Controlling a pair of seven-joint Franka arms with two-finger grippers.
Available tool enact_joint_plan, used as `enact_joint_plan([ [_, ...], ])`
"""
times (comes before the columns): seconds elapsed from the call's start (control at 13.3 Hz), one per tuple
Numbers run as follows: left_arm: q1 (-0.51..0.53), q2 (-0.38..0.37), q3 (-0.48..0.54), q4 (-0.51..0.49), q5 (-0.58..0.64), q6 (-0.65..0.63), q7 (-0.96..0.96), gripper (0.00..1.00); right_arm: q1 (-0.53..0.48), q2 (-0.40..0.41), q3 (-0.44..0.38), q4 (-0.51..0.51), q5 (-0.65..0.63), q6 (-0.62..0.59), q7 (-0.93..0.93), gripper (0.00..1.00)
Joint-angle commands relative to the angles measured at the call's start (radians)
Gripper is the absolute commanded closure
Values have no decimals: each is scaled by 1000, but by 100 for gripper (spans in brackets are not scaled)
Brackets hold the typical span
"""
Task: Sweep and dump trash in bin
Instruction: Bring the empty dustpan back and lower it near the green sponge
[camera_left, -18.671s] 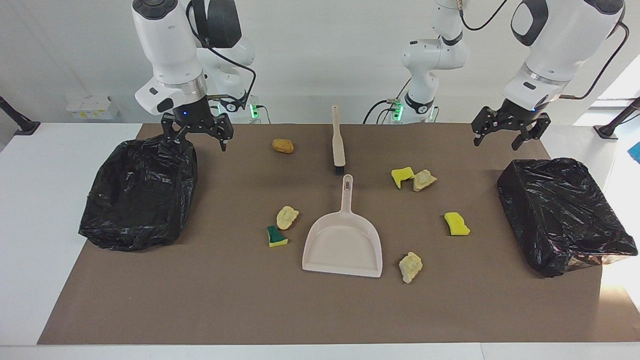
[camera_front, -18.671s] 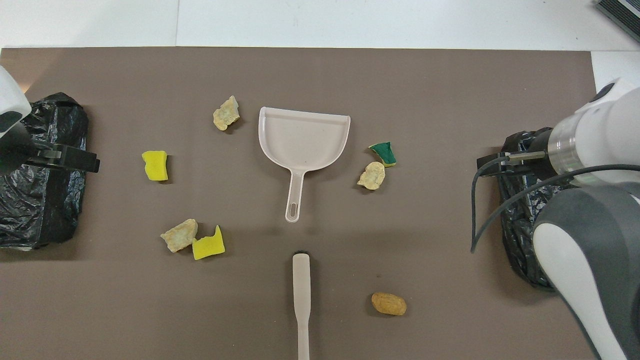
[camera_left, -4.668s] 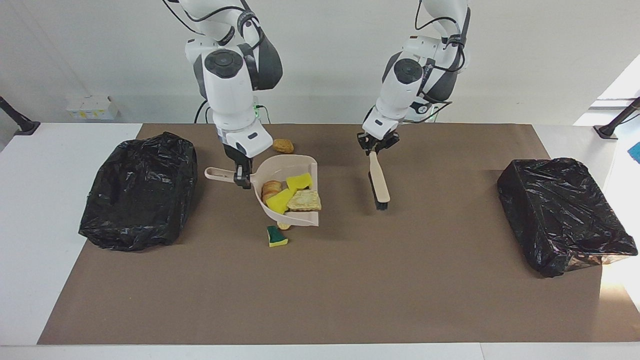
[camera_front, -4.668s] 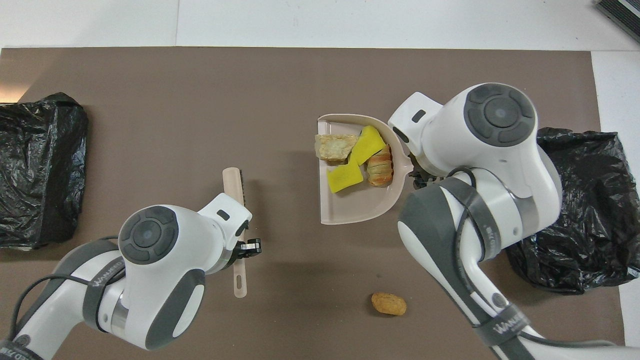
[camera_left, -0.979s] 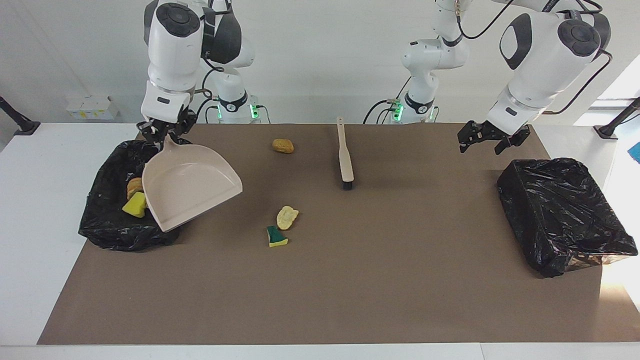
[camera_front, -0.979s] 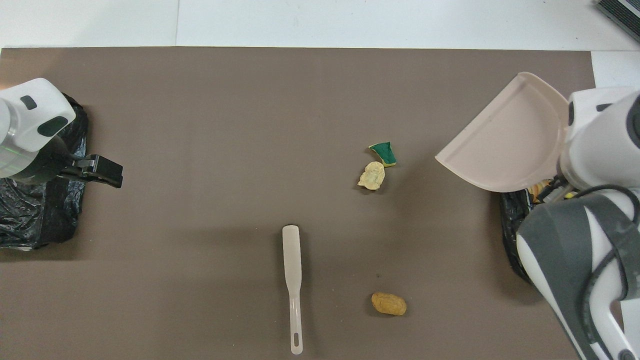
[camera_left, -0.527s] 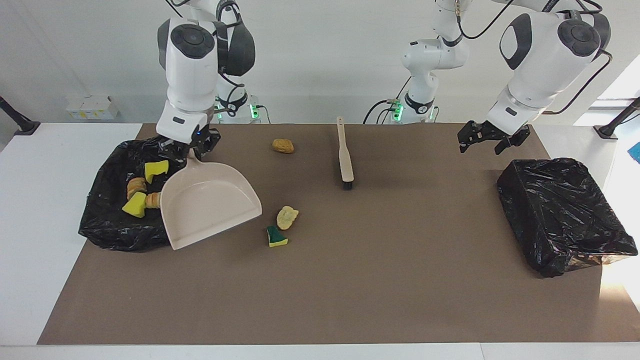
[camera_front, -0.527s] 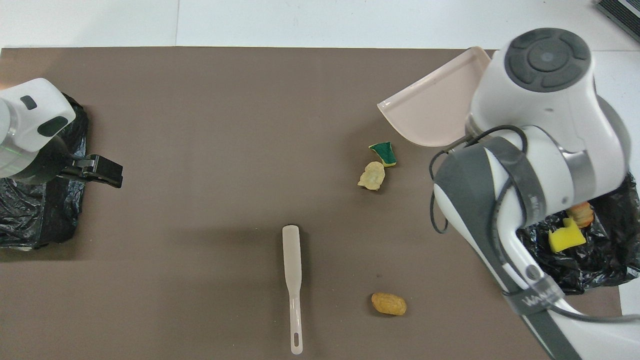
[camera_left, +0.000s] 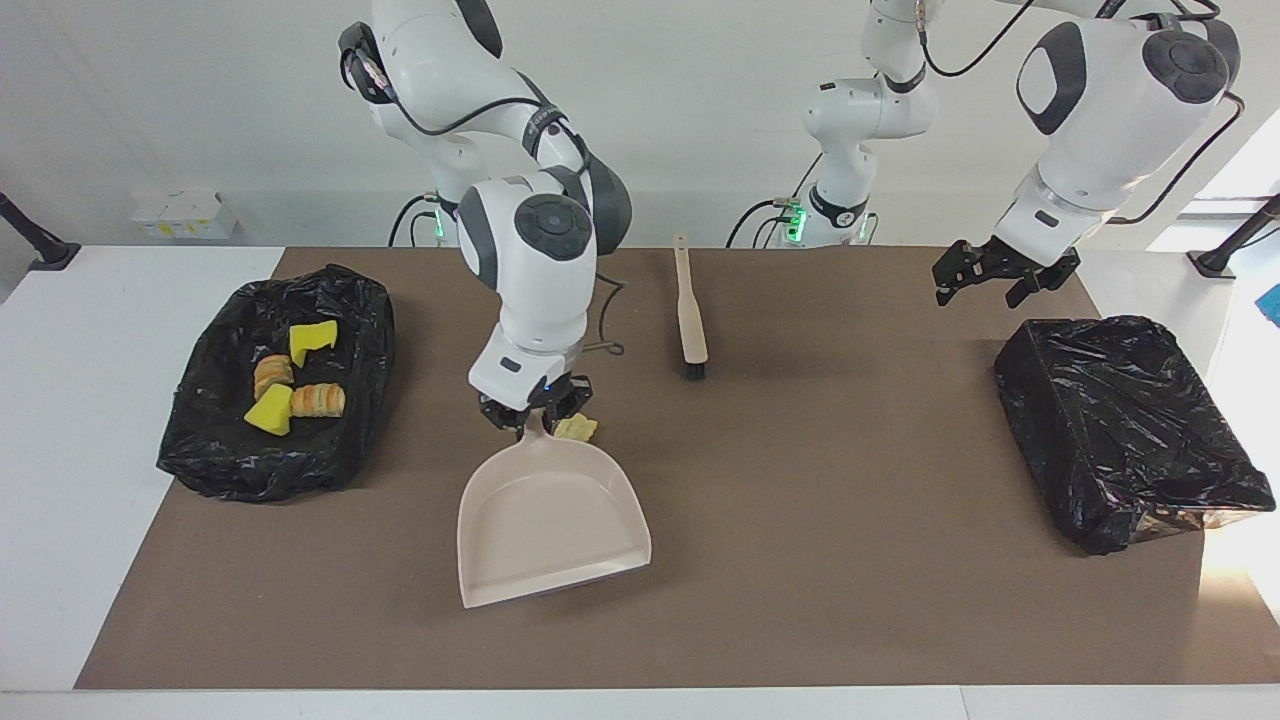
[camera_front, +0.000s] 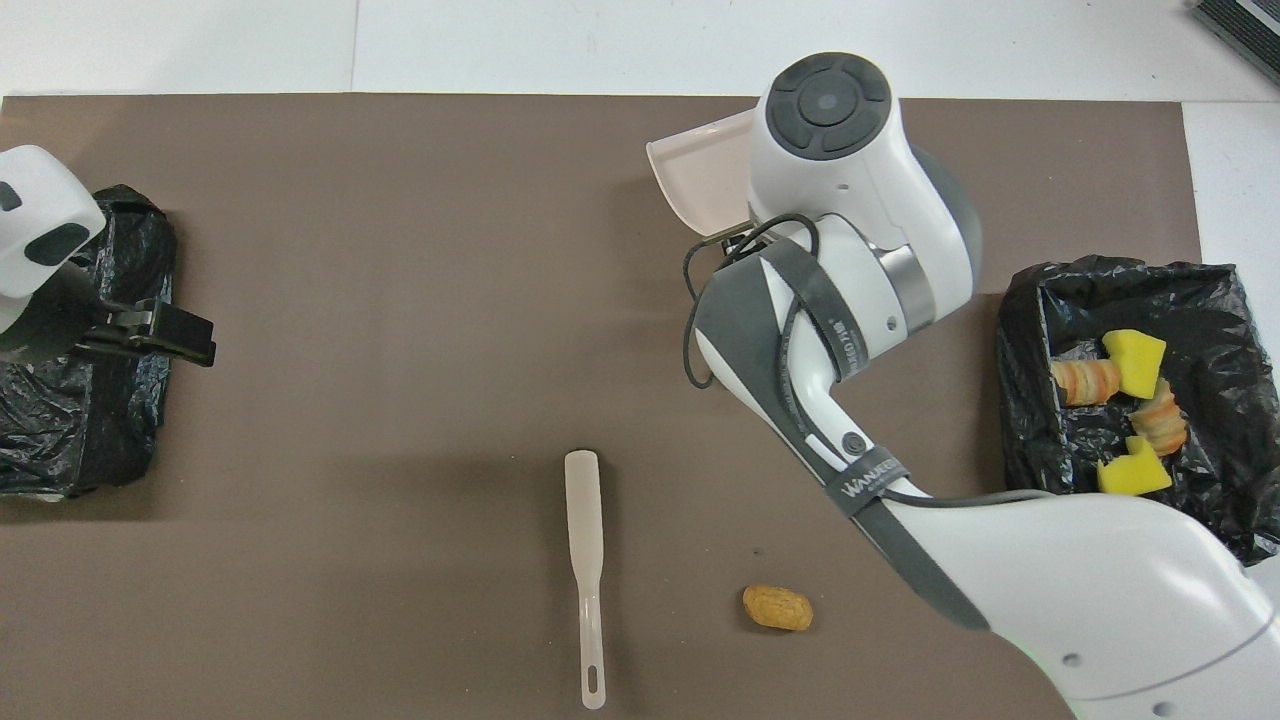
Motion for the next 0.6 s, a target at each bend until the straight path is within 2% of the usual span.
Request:
enact_joint_plan([
  [0.0,-13,-31,17,-12,16,13,27,0,61,97,10,95,15,28,180,100],
  [0.15,-13,-27,17,-4,16,31,16,0,80,126,37,131,27,48,262,100],
  [0.3,-11,-28,17,-6,16,30,16,0,90,138,59,130,83,120,405,100],
  [0.53,-13,-28,17,-6,16,30,16,0,127,158,83,118,113,139,420,100],
])
